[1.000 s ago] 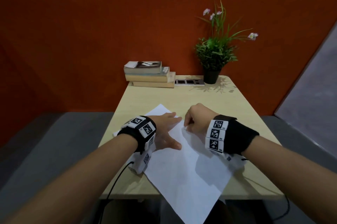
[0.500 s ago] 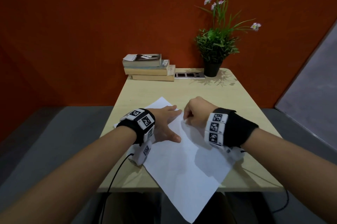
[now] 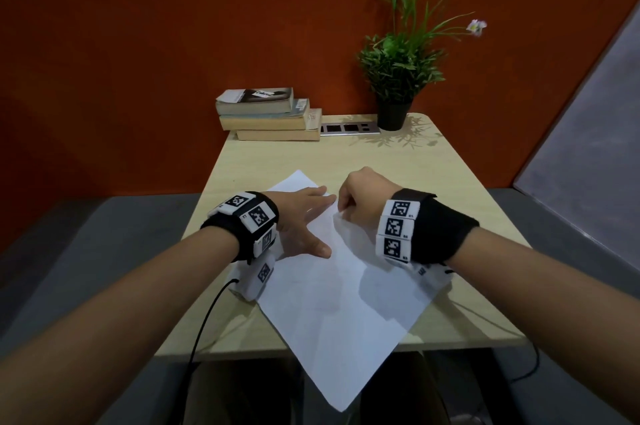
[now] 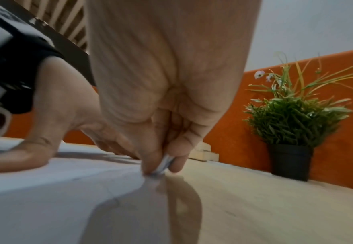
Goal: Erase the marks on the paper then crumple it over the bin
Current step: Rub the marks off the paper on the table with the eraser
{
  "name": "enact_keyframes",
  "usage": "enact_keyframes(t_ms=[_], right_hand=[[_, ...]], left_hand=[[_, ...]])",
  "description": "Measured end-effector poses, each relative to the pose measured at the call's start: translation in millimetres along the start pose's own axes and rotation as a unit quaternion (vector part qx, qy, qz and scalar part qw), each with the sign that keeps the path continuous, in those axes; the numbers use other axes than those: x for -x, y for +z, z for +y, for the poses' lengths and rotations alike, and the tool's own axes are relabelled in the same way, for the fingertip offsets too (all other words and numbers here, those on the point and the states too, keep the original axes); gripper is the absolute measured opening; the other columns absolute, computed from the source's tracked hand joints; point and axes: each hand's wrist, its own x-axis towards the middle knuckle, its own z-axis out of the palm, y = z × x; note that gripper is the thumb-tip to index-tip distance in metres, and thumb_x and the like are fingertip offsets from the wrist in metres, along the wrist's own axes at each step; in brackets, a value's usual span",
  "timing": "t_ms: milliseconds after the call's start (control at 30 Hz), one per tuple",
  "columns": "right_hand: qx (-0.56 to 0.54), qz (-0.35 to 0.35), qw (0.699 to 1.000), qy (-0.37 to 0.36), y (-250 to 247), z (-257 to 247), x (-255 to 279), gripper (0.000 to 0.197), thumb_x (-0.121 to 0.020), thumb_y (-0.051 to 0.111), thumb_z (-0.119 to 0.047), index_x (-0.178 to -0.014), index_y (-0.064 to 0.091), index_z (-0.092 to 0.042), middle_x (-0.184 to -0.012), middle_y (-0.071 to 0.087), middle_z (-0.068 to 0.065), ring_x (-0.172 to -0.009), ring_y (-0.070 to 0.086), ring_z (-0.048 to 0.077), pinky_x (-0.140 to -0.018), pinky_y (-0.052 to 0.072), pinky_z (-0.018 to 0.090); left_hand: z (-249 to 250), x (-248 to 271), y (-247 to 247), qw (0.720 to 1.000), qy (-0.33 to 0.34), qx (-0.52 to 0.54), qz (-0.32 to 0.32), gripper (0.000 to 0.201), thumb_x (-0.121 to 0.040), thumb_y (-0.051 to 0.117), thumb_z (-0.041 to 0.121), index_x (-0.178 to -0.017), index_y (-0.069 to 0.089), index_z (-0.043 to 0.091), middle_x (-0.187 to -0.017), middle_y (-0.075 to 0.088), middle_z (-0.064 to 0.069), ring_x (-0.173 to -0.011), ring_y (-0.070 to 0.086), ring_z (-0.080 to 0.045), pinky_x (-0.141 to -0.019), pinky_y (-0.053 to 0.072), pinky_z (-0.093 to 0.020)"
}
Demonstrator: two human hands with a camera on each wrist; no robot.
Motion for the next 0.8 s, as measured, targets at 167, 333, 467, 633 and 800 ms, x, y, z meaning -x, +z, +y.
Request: enact_keyframes(t_ms=[167,333,467,633,800], right_hand=[[0.013,-0.004,1.000,-0.007,3.0,2.1,0.8,0.011,-0.083,0.068,-0.013,-0.087,0.078,-0.015,-0.089,0.072,0.001,-0.081,0.068,0.021,-0.078,0.059,0.033],[0.005,-0.055,0.997,-0.058,6.3,7.7,30.9,0.007,-0.081,0.072,-0.017,-0.082,0.079,-0.020,-0.075,0.069,-0.012,-0.066,0.062,0.002,-0.060,0.046,0.012],[-0.021,-0.078,0.995,-0.059,4.1,7.1,41.0,0.008,-0.080,0.072,-0.020,-0.085,0.079,-0.022,-0.078,0.073,-0.012,-0.069,0.063,0.000,-0.061,0.045,0.010],[-0.033,-0.137,0.987,-0.074,8.3,-1.8,54.4,0.011,-0.081,0.075,-0.024,-0.091,0.079,-0.024,-0.079,0.072,-0.022,-0.071,0.064,-0.007,-0.064,0.047,0.009],[-0.035,-0.100,0.992,-0.075,0.3,-5.1,36.2,0.008,-0.081,0.078,-0.032,-0.087,0.080,-0.027,-0.078,0.072,-0.022,-0.073,0.065,-0.006,-0.067,0.052,0.012]], left_hand=[[0.9,0.3,0.3,1.000,0.009,-0.008,0.001,0.122,-0.071,0.072,0.074,-0.159,-0.005,0.038,-0.164,-0.016,0.021,-0.152,-0.006,-0.005,-0.124,0.011,-0.046],[-7.3,-10.6,3.2,1.000,0.027,-0.006,0.006,0.128,-0.062,0.075,0.078,-0.159,0.000,0.040,-0.165,-0.013,0.020,-0.152,-0.006,-0.005,-0.124,0.011,-0.048],[4.3,-1.7,-5.0,0.997,0.038,-0.040,0.047,0.116,-0.065,0.083,0.066,-0.158,0.023,0.032,-0.166,0.014,0.008,-0.152,0.016,-0.015,-0.120,0.023,-0.045],[12.0,17.9,0.0,0.990,0.022,-0.109,0.091,0.049,-0.080,0.079,0.046,-0.117,0.064,0.018,-0.118,0.057,-0.001,-0.103,0.056,-0.022,-0.089,0.050,-0.040],[9.5,20.1,21.6,0.994,-0.033,-0.059,0.090,0.082,-0.075,0.059,0.081,-0.124,0.049,0.016,-0.129,0.042,-0.003,-0.104,0.056,-0.026,-0.090,0.051,-0.046]])
